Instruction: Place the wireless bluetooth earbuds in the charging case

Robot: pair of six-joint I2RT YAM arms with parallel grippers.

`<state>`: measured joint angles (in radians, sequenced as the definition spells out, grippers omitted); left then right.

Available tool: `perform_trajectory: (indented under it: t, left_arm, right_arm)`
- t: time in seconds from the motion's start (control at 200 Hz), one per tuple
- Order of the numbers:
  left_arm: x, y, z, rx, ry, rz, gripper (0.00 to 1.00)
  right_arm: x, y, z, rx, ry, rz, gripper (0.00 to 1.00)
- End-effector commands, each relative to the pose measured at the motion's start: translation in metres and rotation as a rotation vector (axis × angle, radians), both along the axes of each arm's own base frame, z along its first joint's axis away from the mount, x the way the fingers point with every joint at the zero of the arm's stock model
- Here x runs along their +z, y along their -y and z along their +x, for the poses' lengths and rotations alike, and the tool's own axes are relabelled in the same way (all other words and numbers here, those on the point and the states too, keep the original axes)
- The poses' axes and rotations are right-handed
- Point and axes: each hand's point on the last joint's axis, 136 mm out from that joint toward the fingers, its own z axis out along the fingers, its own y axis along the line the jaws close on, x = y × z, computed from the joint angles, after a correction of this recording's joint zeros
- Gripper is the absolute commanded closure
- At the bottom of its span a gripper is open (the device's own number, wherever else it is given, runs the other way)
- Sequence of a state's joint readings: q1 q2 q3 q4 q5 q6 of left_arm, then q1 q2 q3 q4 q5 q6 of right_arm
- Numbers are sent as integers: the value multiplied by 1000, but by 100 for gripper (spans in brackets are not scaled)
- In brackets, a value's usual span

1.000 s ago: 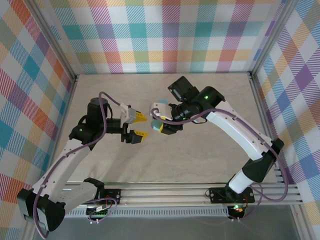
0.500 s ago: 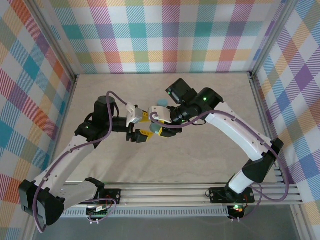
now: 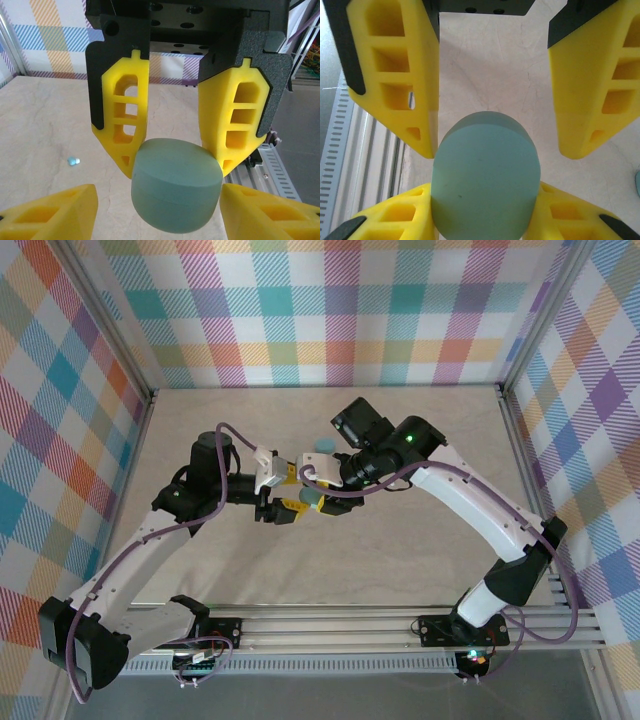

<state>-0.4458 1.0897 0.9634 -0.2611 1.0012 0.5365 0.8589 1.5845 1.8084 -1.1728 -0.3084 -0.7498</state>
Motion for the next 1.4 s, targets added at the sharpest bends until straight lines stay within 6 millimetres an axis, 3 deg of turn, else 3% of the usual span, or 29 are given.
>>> perform_trajectory:
  t: [0.0,0.37,0.62,1.12,1.395]
  left_arm:
    - [9,2,-4,-22,46,-6,35]
    - [0,2,-5,-25,17,26,39]
    - [5,2,-7,-33,30,13,44]
    - [11,4,-9,-44,31,-11,37]
    - [10,5,-9,-54,18,-12,49]
  right_arm:
    - [13,-2,-10,50,4,37,94]
    - [16,-3,-11,53,6,45,94]
    - [12,-2,-10,49,-1,29,94]
    - [6,-3,-7,45,-5,10,94]
    - [6,-3,-8,44,-12,6,94]
